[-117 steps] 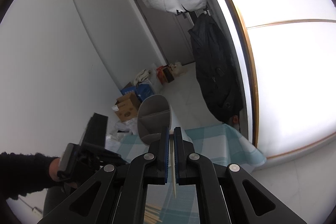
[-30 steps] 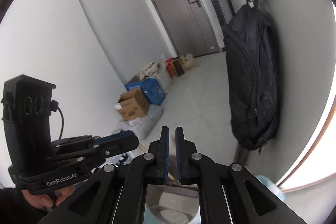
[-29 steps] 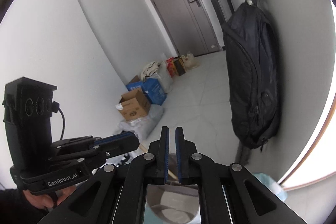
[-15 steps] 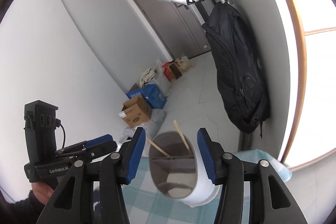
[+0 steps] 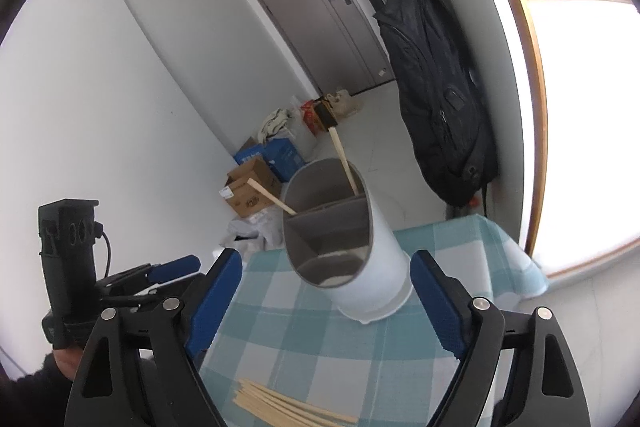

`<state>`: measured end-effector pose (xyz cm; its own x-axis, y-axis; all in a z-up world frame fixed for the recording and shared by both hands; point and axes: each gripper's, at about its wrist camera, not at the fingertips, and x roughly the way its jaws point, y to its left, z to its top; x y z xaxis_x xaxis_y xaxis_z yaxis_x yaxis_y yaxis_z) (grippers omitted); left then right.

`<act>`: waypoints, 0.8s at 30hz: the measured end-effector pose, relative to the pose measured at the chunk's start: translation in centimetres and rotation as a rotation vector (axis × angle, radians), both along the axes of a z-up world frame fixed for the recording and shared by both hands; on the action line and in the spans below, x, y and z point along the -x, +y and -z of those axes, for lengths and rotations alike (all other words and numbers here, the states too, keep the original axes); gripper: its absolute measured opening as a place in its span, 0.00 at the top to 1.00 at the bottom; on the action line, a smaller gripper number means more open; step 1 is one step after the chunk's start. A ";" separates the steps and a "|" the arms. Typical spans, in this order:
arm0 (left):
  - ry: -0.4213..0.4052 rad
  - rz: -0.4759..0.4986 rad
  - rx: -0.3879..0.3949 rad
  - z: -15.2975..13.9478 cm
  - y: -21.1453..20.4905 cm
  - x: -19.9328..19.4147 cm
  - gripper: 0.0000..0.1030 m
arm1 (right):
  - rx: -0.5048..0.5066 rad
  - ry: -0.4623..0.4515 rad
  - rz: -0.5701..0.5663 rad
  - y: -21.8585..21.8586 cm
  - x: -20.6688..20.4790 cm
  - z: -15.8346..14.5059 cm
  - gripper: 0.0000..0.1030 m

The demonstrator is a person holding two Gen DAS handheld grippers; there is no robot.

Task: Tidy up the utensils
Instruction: 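Move the open right tool back to the stick pile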

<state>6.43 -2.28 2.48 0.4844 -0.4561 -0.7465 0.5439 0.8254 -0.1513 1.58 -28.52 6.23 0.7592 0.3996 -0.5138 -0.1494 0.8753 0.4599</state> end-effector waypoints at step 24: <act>0.114 0.416 -0.459 12.9 -9.7 4.6 0.45 | 0.034 0.062 0.116 -4.4 3.4 2.8 0.15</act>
